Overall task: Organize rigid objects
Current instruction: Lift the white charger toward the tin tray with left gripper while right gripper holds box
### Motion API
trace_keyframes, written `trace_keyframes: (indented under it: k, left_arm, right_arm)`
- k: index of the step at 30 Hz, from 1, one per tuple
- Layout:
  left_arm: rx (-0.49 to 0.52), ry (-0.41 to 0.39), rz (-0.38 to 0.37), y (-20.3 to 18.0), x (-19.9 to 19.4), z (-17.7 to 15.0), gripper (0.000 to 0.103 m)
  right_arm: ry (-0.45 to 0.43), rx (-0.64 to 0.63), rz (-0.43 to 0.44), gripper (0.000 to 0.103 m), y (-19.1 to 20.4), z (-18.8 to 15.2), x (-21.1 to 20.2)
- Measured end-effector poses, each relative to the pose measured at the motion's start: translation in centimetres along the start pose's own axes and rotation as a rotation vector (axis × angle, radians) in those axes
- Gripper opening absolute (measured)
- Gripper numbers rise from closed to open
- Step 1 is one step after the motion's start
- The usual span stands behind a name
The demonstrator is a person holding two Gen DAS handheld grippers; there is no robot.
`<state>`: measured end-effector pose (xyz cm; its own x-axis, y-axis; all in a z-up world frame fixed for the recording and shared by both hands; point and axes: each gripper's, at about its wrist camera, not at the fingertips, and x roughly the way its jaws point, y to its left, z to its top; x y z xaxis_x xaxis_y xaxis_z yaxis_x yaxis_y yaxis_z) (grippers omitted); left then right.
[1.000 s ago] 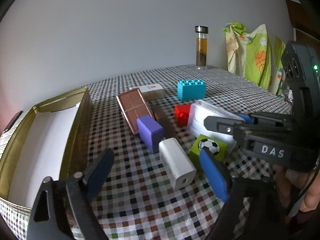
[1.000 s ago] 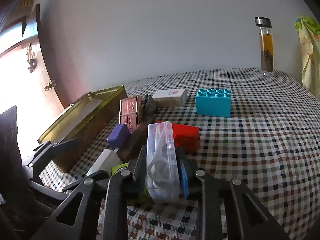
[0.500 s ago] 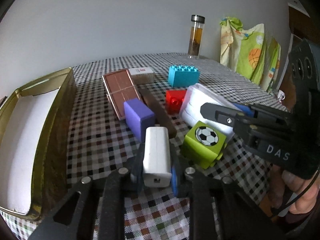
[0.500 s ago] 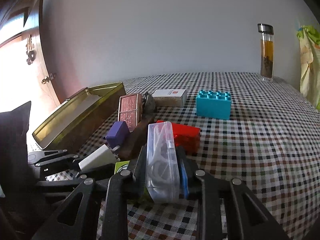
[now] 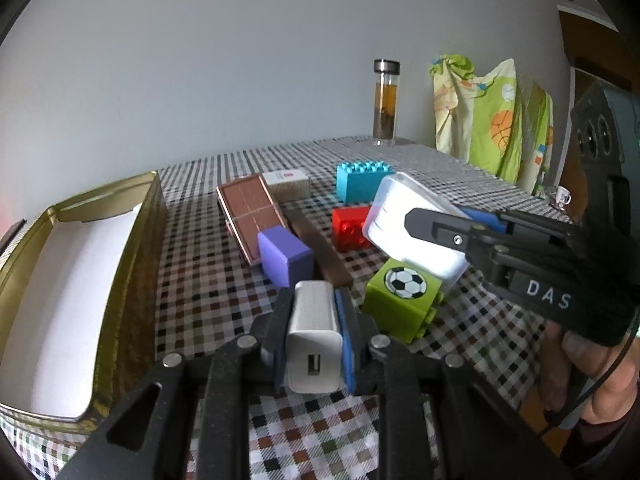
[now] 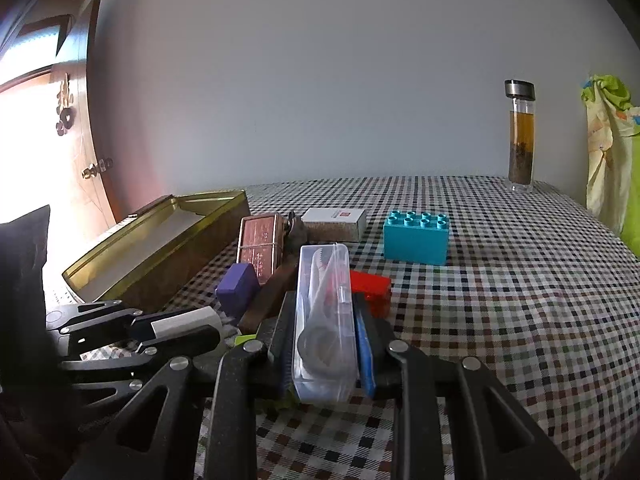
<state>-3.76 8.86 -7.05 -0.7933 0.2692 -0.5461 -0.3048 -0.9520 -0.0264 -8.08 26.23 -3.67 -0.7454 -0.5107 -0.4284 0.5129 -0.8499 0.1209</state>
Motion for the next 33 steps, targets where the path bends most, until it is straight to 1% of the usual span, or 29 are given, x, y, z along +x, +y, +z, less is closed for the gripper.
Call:
trace_keyframes:
  k: [15,26,33]
  left_arm:
    - [-0.019,-0.055,-0.007,0.6,-1.1,0.1,0.02]
    - [-0.029,-0.1,0.009,1.2,-2.1,0.3,0.02]
    - [-0.018,-0.138,0.023,1.1,-3.2,0.7,0.02]
  right_arm:
    - [-0.063,0.003,0.014,0.028,-0.1,-0.2,-0.9]
    - [-0.106,0.004,-0.003,0.028,0.0,-0.2,-1.6]
    - [-0.123,-0.003,0.01,0.028,0.6,0.0,-2.1]
